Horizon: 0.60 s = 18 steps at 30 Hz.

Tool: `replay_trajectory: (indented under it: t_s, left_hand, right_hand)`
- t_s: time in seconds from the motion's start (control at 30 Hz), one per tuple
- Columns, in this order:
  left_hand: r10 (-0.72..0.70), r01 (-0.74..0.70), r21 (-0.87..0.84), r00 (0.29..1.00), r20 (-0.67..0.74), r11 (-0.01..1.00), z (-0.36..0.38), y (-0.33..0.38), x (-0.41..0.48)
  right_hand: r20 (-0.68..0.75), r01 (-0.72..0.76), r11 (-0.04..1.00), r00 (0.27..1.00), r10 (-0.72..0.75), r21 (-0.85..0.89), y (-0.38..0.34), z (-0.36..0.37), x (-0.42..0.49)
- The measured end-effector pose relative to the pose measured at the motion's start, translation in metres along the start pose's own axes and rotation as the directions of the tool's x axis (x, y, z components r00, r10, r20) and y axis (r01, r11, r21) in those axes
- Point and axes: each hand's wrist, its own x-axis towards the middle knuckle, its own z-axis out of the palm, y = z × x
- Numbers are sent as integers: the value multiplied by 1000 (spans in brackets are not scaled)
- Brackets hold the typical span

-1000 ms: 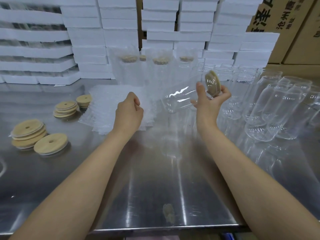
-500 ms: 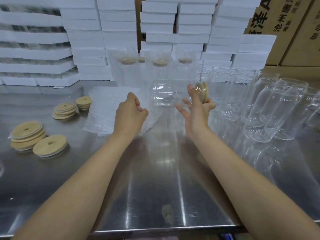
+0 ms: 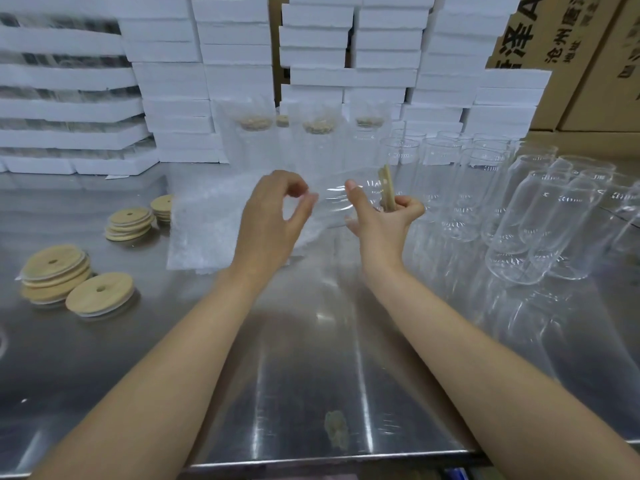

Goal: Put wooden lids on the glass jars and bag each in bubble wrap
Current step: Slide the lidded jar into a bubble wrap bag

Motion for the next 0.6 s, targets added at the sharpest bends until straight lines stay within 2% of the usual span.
replay_trajectory:
  t_s: [0.07,0.13,0.17,0.23,0.37,0.47,0.53,0.6]
  left_hand:
    - [197,-222,128,963,183,966,0,-3,-1]
    - [288,-381,264,899,330,886,1,-7,-1]
    - [291,-409,327,889,354,852,1,-6,-2]
    - [282,-398,403,906,317,824,0,-3,-2]
    - [407,-497,499,868,286,710,-7,-1,1]
    - [496,-573,466,819,290,674,-3,6,2]
    - [528,-606,373,796,296,703,7,16,-2]
    - [505,-606,276,785,360,746,16,25,-7]
  right_hand:
    - [-49,-85,989,995,92,124,-5,0,-1]
    - [-59,-126,974,989,139,186,-10,-3,0]
    - [-40,-142,971,988,152,193,-13,-4,0]
    - [42,-192,963,981,188,187,-16,-4,-4]
    - [149,-301,945,948,282,126,-15,0,-18]
    - [162,-347,923,933,322,163,-11,3,-25]
    - [195,-375,902,921,336,215,-8,6,-29]
    - [244,-426,863,898,366,272,-6,8,-31]
